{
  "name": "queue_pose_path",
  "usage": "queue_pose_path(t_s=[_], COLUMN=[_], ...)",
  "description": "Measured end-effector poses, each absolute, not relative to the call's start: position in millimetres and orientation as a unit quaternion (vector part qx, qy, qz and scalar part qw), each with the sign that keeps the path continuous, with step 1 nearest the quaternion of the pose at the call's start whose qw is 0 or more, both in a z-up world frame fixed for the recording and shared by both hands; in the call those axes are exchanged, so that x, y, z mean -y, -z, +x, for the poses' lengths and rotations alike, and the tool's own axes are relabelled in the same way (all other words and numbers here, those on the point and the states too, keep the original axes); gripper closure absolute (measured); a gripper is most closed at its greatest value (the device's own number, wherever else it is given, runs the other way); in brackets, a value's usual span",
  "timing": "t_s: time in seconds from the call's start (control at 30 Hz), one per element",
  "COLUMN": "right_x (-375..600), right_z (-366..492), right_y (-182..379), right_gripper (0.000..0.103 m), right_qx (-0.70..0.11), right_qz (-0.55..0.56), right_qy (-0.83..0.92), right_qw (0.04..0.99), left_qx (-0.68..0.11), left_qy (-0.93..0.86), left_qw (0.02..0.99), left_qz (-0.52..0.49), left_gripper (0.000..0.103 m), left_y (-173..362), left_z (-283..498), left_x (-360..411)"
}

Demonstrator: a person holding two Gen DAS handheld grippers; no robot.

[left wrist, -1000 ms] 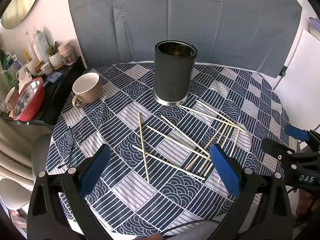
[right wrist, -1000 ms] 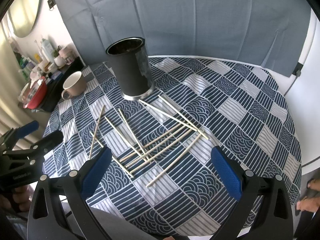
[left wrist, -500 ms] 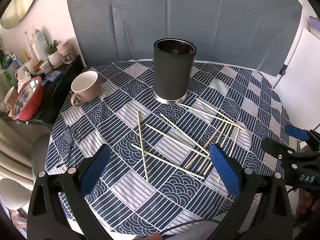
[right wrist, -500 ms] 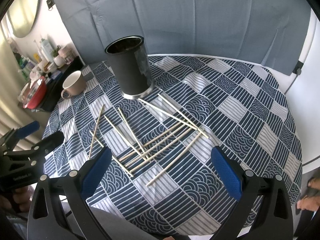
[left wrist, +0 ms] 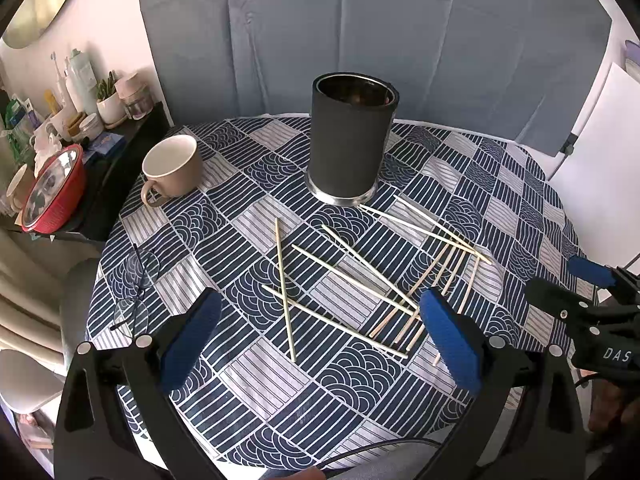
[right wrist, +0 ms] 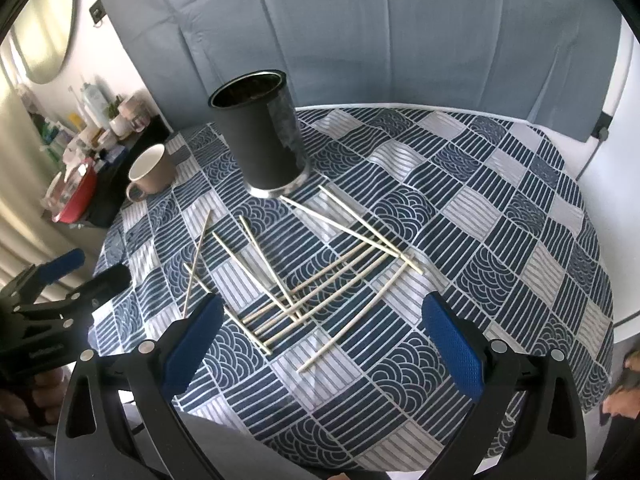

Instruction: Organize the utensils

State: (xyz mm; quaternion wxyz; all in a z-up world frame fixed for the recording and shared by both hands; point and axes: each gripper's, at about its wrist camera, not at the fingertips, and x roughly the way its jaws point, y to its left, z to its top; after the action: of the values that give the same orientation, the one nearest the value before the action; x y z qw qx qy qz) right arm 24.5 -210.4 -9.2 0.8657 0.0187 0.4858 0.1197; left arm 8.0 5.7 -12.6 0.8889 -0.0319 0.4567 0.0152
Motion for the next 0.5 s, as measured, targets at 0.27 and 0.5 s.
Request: queue_pose_path(t_s=[0.27, 0.5], right_x=[214.9, 218.4], right_z=[33.8, 42.5], right_y=[17.1, 31.4], right_gripper=[0.008, 0.008], right_qx=[-0.506, -0.537], right_qz=[0.035, 0.052], right_qy=[-0.128, -0.136], right_qw=[0.852, 0.831], left_qx=[-0.478, -0.498], left_qy=[-0.025, -0.024], left_qw=[0.876, 0.865], left_qz=[-0.058, -0.054], left_gripper=[0.006, 0.006], left_y=[19.6, 25.5], left_z=[14.9, 25.1], left_x=[-18.3, -22.1])
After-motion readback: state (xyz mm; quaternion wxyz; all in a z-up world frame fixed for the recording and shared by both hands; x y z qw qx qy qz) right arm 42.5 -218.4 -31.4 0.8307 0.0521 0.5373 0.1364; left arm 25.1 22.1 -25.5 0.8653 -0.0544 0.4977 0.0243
